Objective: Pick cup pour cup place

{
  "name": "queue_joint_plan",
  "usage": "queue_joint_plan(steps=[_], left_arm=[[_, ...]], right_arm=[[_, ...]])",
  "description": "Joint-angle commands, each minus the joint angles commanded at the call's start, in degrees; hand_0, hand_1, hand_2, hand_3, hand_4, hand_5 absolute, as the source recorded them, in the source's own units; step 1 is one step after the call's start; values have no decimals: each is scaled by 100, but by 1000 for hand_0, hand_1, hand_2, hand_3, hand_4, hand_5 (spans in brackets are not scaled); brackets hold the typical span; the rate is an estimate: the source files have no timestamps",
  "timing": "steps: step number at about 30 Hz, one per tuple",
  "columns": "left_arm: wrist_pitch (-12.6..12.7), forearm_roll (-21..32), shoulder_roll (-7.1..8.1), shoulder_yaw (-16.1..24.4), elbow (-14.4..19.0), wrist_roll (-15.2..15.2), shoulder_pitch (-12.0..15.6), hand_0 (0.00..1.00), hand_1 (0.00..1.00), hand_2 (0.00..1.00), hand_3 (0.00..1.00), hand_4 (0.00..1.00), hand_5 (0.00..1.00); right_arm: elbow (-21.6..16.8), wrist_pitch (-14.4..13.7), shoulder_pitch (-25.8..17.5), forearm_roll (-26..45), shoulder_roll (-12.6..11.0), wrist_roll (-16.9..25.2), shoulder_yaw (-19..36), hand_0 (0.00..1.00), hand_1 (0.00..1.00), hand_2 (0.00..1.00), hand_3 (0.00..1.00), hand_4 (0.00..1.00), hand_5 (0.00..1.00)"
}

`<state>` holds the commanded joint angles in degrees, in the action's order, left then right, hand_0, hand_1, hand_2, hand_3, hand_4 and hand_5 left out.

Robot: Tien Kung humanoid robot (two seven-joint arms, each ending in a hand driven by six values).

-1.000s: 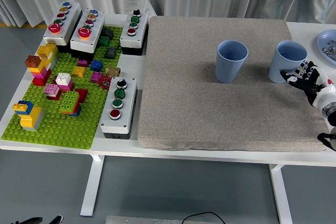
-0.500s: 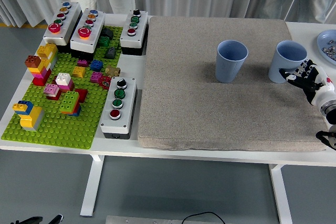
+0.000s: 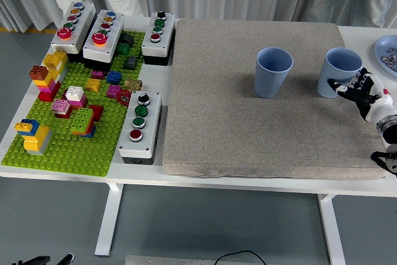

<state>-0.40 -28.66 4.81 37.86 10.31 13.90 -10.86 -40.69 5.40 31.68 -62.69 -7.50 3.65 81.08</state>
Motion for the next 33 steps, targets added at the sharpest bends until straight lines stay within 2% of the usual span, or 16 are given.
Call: queue_joint_plan(steps=[19,20,25,26,31,32,33], left_arm=[[0,10,3,-15,0,-1,-7,765,808,832,667,527,908],[1,13,3,-18,0,-1,-7,765,808,832,667,527,909],[0,-1,5,-11,0,2,-11,765,808,832,667,527,909],[0,2,6,-12,0,2,-8,765,808,832,667,527,909],[4,-2,13,-2,0,3,17,765,808,832,667,527,909],[3,-2,18,-5,0,4,28,764,808,832,666,527,908],[4,-9,20,0,0,5,31,764,808,832,666,527,908]], right_arm=[[91,8,65,-36,52,-28,-23,882,870,957,878,778,168],[92,9,68,-33,52,-31,-23,870,823,857,828,776,155],[89,-32,72,10,51,-25,-15,870,823,857,828,776,155],[85,-46,68,24,51,-17,-18,858,790,771,788,773,154],[67,-90,46,57,62,3,-56,858,790,771,788,773,154],[63,-102,35,62,71,7,-64,832,733,675,731,761,146],[58,-113,28,71,73,5,-78,832,733,675,731,761,146]])
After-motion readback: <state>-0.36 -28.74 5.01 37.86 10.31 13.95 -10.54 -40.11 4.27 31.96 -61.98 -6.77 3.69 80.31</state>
